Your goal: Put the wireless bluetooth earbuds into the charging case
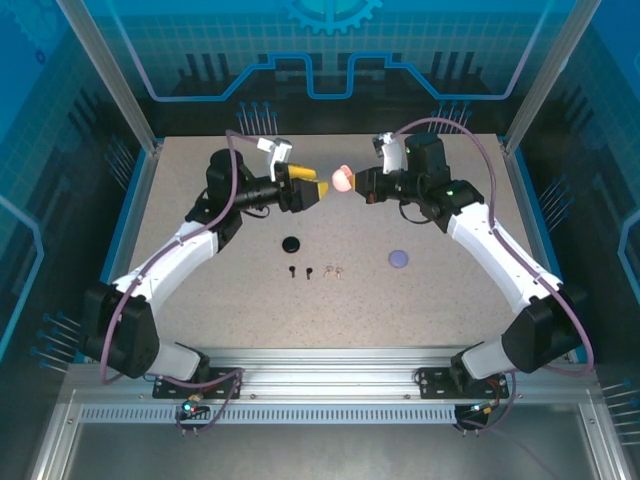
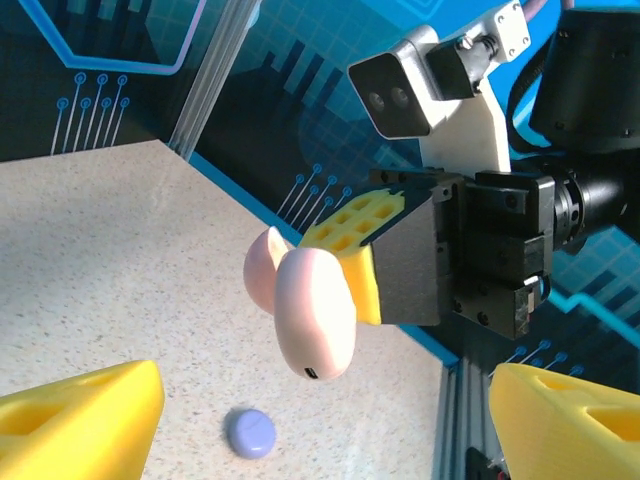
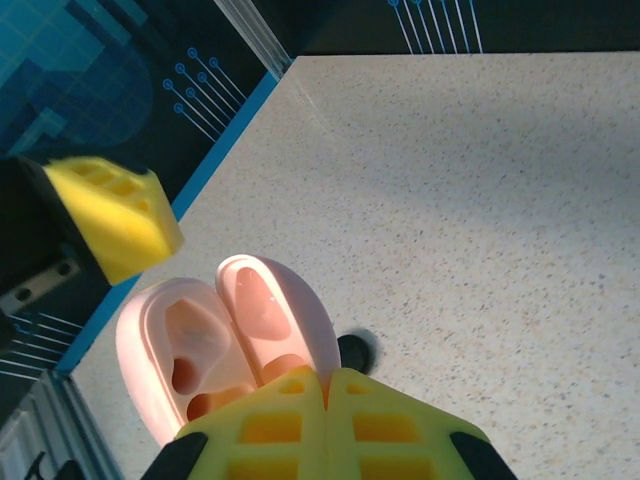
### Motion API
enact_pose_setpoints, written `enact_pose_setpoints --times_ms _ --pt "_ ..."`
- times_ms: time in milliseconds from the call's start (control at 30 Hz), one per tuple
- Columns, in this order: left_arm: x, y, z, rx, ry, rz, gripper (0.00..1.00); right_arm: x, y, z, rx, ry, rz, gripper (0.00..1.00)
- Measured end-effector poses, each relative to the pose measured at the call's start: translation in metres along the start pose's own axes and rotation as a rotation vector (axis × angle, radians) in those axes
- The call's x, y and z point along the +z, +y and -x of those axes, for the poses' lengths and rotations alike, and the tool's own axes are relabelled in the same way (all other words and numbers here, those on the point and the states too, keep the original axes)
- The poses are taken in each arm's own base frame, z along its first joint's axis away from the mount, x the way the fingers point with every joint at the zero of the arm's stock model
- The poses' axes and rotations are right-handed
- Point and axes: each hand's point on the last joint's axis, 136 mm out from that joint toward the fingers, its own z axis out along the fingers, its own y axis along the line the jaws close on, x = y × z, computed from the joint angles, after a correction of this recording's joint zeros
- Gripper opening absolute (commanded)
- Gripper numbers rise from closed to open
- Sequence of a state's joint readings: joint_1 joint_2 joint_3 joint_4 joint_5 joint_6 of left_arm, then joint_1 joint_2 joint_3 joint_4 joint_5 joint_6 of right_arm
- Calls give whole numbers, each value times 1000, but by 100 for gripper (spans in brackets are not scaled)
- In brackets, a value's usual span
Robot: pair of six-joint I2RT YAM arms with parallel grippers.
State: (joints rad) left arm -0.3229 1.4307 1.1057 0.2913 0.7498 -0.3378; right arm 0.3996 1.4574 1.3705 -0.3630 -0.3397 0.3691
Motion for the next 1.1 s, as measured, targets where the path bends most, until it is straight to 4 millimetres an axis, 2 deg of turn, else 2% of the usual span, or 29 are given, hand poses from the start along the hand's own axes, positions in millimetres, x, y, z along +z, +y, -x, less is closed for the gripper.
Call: enact_pose_setpoints --times_ms 133,467,733,1100 --pt "6 3 6 48 65 11 86 5 -7 2 -69 29 -16 0" --pt "12 36 -16 2 246 22 80 18 -13 -5 -196 111 -4 0" --pt "16 37 -27 -28 319 -24 76 25 -10 -6 -209 134 36 0" --pt "17 33 -30 -40 359 -67 68 36 -9 -4 -205 146 61 0"
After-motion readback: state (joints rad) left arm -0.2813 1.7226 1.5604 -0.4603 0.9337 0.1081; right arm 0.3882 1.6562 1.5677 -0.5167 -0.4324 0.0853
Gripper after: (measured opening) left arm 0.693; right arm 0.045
